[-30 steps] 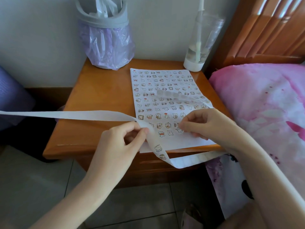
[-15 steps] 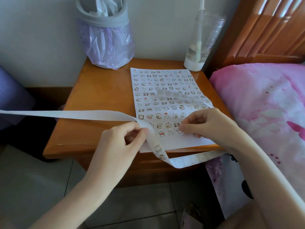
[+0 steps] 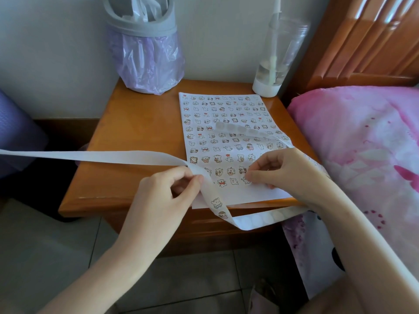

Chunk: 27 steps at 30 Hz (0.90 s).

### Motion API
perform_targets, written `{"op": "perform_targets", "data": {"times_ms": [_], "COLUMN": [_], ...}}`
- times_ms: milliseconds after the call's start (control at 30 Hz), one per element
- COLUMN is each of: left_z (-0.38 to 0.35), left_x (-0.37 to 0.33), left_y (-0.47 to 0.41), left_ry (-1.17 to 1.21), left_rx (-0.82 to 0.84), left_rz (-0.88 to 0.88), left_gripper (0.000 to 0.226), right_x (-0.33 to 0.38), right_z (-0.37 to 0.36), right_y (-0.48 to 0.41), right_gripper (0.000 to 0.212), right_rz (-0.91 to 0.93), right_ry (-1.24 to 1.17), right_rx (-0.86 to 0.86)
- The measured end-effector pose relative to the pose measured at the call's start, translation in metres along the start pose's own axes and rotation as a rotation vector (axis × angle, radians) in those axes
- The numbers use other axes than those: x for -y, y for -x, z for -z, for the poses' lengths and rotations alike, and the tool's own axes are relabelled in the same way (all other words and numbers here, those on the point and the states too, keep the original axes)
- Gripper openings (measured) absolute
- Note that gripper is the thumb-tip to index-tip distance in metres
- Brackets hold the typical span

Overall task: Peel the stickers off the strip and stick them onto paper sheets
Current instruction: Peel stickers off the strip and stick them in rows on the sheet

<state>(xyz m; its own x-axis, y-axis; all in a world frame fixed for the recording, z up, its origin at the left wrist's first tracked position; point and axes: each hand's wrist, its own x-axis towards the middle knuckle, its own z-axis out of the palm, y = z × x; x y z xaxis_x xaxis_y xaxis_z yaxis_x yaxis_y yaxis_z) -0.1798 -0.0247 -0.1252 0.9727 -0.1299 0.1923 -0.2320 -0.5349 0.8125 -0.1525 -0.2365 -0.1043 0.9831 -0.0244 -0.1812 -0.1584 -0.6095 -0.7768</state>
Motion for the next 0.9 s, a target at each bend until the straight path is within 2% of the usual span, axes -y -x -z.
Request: {"op": "perform_targets", "data": {"times_ms": [500,733,900], "left_z": [0.0004,0.0006,0.0004], "left_x": [-0.0001,0.0000,-0.0011], "left_y": [0.0000,-0.0003,-0.0001], "left_ry": [-0.001,0.008,-0.010], "left_rx": [0.004,-0.006,-0.002], "left_rz": [0.008,0.024,0.015], "left_gripper": [0.013,0.011,0.012], "right_x": [-0.0056,-0.0099,-0.0107], "right_z": [-0.0045,-0.0039,-0.0053], "right_y": [-0.0002,-0.0040,-0.0051], "right_gripper": [0.009,0.036,0.029], "right_rz": [0.072,0.043,0.079], "right_ry": [0.081,0.080,0.141], "right_rx": [-0.035,-0.057,-0.052]}}
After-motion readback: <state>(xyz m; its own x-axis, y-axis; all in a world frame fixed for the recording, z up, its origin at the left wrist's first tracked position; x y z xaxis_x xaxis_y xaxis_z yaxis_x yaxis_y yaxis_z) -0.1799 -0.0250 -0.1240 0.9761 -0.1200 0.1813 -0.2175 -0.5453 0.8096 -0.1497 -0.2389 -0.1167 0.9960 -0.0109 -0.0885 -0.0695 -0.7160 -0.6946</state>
